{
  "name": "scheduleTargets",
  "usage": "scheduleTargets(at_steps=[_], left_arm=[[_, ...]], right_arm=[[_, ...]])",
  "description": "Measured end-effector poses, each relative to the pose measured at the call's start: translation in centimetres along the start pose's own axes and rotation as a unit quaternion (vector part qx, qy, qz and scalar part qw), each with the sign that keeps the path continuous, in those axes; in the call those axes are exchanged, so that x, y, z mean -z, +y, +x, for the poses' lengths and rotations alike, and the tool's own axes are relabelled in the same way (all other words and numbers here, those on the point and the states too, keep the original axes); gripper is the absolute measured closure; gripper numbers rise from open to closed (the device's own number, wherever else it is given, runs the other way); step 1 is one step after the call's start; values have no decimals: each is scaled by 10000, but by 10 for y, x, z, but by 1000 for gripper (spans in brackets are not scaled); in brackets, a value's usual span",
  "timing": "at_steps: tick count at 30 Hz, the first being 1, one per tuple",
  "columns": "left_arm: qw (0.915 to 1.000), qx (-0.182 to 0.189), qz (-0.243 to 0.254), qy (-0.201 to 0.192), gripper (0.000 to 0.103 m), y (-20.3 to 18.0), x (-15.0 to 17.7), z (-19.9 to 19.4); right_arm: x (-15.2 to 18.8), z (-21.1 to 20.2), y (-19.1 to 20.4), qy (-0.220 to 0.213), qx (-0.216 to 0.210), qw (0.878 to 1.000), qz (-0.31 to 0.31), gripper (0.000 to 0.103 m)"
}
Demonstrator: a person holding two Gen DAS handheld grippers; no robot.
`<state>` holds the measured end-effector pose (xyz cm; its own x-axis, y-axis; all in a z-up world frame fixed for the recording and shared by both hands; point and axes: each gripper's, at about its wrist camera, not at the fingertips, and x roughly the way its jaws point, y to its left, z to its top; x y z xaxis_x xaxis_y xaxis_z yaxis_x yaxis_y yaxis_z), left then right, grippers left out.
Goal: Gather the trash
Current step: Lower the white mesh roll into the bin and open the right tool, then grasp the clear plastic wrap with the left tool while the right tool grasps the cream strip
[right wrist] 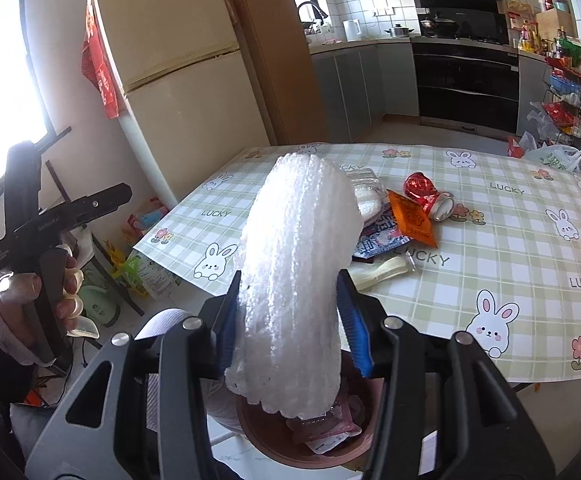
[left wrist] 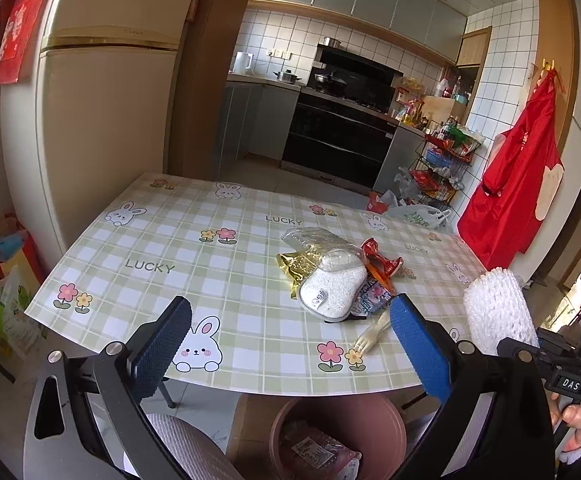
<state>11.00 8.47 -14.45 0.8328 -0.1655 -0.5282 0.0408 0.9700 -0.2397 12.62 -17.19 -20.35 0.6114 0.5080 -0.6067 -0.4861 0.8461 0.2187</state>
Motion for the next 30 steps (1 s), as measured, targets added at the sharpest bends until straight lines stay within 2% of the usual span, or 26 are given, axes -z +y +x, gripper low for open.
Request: scheduleTargets(at_steps=[10,12,14,15,21,25,30], left_arm=[[9999,-35,-131,92,6,4,5,6],[9998,-46,-137,110,6,5,6,7],[9998,-52,-138,130,6,5,7,9],[9998,-49,-138,142,6,5,8,9],[9997,-47,-108,201,6,4,11,13],[9997,-54,-67,212,6,4,14,14],[9996,-85,-48,272,6,4,18,20]], right_arm=[[2,4,9,39,-85,9999,-115,36],[2,4,9,19,-22,9999,-109,28],[2,3,8,-28,37,9999,-93,11],[1,2,7,-60,106,9999,-82,9],[1,4,0,-57,692,9976,18,6],[4,3,-6,-164,875,9960,79,6],[8,12,-11,-195,1495,9885,150,6]])
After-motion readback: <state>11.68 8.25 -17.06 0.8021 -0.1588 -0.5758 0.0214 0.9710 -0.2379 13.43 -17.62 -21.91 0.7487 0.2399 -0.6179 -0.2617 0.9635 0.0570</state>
